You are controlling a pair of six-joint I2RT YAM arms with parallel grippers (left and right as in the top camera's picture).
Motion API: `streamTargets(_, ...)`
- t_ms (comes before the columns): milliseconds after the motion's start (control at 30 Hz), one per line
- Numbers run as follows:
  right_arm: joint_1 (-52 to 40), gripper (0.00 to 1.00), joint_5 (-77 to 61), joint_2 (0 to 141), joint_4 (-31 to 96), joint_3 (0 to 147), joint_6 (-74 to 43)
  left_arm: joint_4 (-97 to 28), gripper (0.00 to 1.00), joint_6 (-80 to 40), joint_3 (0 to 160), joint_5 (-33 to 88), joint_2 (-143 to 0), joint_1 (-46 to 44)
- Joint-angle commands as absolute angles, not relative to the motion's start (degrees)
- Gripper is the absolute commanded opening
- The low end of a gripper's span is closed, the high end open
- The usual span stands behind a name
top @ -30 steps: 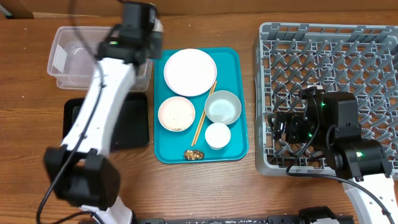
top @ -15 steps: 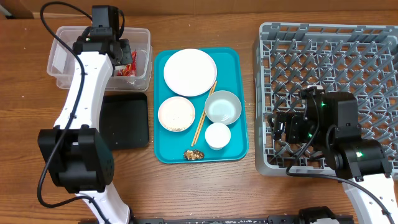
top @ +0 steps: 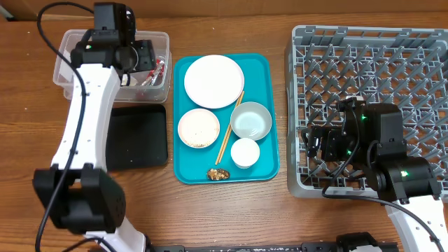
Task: Sort waste into correct bins and load items into the dishwasher
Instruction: 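Reach the left gripper to the white cup and grasp it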
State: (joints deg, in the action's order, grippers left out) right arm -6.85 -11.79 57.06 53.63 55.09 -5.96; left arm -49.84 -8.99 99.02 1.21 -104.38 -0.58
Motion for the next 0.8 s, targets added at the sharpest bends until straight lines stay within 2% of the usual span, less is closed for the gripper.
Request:
streamTargets(0, -7.16, 1.0, -12.1, 56.38, 53.52, 56.71, -6.04, -53.54, 0.69, -7.27, 99.18, 16.51, -102.52, -3.9)
streamTargets(167, -6.94, 1.0, -11.88, 56.38, 53.65, 56.71, -6.09, -66.3, 0.69, -5.85, 99.11, 16.56, -103.7, -11.18)
streamTargets(333, -3.57, 1.0, -4.1, 56.38, 54.63, 57.95, -13.89, -73.69, 0.7, -3.38, 98.78, 14.02, -103.77, -20.08)
streamTargets(433, 0.27, 1.0, -3.42, 56.38, 56.36, 59.29, -15.77, -75.29, 0.71, -3.42, 98.08, 13.15, -103.77, -23.33)
streamTargets(600, 11.75, 1.0, -3.49, 56.77, 61.91, 59.55, -16.53, -75.92, 0.71, -3.86, 92.55, 13.13, -103.77, -28.97)
streamTargets(767, 15.51, 1.0, -3.51, 57.52, 64.03, 59.55, -16.34, -69.84, 0.7, -4.75, 84.31, 13.15, -103.77, -32.14)
